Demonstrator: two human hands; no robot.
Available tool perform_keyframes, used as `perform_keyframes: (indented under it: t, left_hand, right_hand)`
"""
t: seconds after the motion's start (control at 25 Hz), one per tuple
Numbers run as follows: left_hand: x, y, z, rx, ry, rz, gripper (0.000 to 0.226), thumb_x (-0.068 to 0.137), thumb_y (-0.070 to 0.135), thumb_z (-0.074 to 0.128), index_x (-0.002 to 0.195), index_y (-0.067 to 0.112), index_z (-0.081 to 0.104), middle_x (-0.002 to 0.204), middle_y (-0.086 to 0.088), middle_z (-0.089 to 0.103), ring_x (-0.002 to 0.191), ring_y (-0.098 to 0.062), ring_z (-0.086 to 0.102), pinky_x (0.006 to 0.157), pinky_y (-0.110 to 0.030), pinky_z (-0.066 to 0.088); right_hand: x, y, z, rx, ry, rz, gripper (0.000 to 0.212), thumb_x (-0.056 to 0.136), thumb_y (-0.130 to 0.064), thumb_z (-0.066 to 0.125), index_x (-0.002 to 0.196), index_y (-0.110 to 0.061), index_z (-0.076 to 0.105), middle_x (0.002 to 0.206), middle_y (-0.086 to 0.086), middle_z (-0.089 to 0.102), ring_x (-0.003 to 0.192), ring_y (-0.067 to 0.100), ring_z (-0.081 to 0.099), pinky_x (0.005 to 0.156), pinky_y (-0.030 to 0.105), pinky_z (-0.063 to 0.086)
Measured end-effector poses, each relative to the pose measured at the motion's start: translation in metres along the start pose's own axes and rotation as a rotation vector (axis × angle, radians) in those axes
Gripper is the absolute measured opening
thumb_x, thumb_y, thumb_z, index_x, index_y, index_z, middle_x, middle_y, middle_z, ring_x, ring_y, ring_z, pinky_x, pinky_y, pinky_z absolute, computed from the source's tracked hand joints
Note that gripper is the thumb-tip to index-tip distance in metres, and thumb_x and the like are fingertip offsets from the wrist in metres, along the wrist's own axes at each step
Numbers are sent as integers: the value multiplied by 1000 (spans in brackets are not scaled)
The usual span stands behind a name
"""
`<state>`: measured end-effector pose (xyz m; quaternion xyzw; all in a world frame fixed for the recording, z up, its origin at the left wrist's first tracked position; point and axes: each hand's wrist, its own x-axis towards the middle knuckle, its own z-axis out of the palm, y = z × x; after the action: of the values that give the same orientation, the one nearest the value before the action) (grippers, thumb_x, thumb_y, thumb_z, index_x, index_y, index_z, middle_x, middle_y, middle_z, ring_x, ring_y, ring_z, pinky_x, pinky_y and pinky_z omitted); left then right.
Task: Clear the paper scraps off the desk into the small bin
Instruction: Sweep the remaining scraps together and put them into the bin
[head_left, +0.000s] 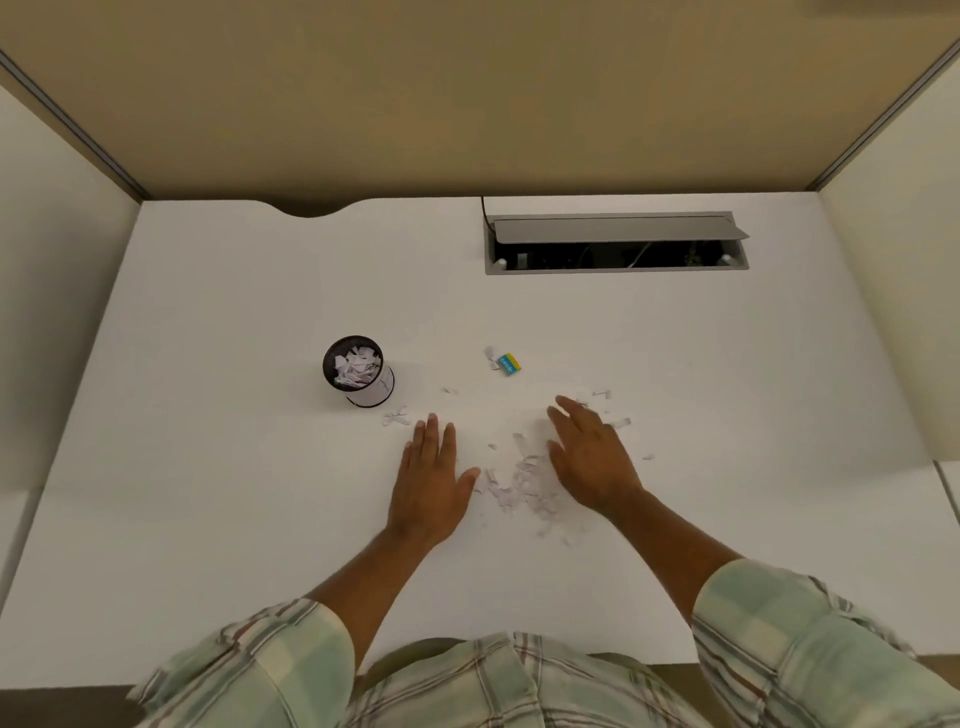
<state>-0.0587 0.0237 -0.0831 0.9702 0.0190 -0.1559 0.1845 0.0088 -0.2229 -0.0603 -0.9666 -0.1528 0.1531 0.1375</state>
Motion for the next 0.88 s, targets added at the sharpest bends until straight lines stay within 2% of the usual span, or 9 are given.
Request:
perform_keyframes:
  t: [0.08, 0.16, 0.28, 0.4, 0.56, 0.68, 0.88]
  left_hand:
    - [19, -5, -13, 2, 7, -31, 77, 102, 52, 40, 160, 8, 14, 169, -18, 2, 158, -34, 1, 128, -46, 11]
    - [37, -9, -24, 7, -20, -63, 79, 102, 54, 40, 160, 9, 12, 169, -19, 1, 157, -36, 0, 128, -48, 12]
    - [57, -14, -32, 23, -119, -106, 80, 102, 55, 39, 161, 11, 9, 169, -19, -2, 157, -36, -1, 127, -49, 12]
    - [63, -18, -29, 27, -193, -152, 80, 102, 57, 38, 161, 11, 9, 169, -18, -5, 157, -36, -3, 128, -49, 11]
    - [50, -12, -14, -26, -216, -163, 80, 102, 55, 40, 161, 11, 11, 169, -17, -11, 156, -36, -10, 127, -49, 13]
    - [31, 5, -2, -69, -211, -142, 79, 102, 54, 40, 161, 11, 11, 169, -15, -14, 156, -34, -13, 127, -49, 14]
    - [-9, 32, 17, -128, -227, -56, 78, 102, 51, 45, 161, 13, 11, 169, -10, -14, 156, -27, -16, 127, -41, 11]
  right_hand:
    - [17, 22, -15, -37, -3, 43, 51, 98, -20, 46, 148, -13, 43, 162, 8, 32, 145, 30, 36, 111, 46, 40]
    - [31, 42, -25, -87, -84, 69, 58, 96, -15, 46, 153, -16, 35, 165, 6, 22, 149, 28, 28, 114, 45, 36]
    - [43, 63, -31, -136, -219, 63, 66, 96, -11, 43, 157, -22, 23, 169, 0, 9, 153, 25, 16, 119, 45, 30]
    - [44, 75, -27, -150, -298, 41, 64, 98, -12, 41, 157, -26, 22, 169, -2, 6, 154, 25, 11, 119, 46, 30]
    - [28, 81, -13, -85, -282, 105, 60, 98, -16, 37, 155, -24, 22, 169, -4, 4, 155, 24, 6, 114, 48, 37]
    - [1, 71, 1, -42, -210, 179, 54, 100, -24, 38, 153, -17, 26, 168, 2, 9, 154, 27, 9, 111, 48, 41]
    - [-50, 31, 31, 21, -206, 294, 61, 101, -32, 40, 155, -10, 22, 168, 12, 4, 155, 32, 4, 118, 45, 32]
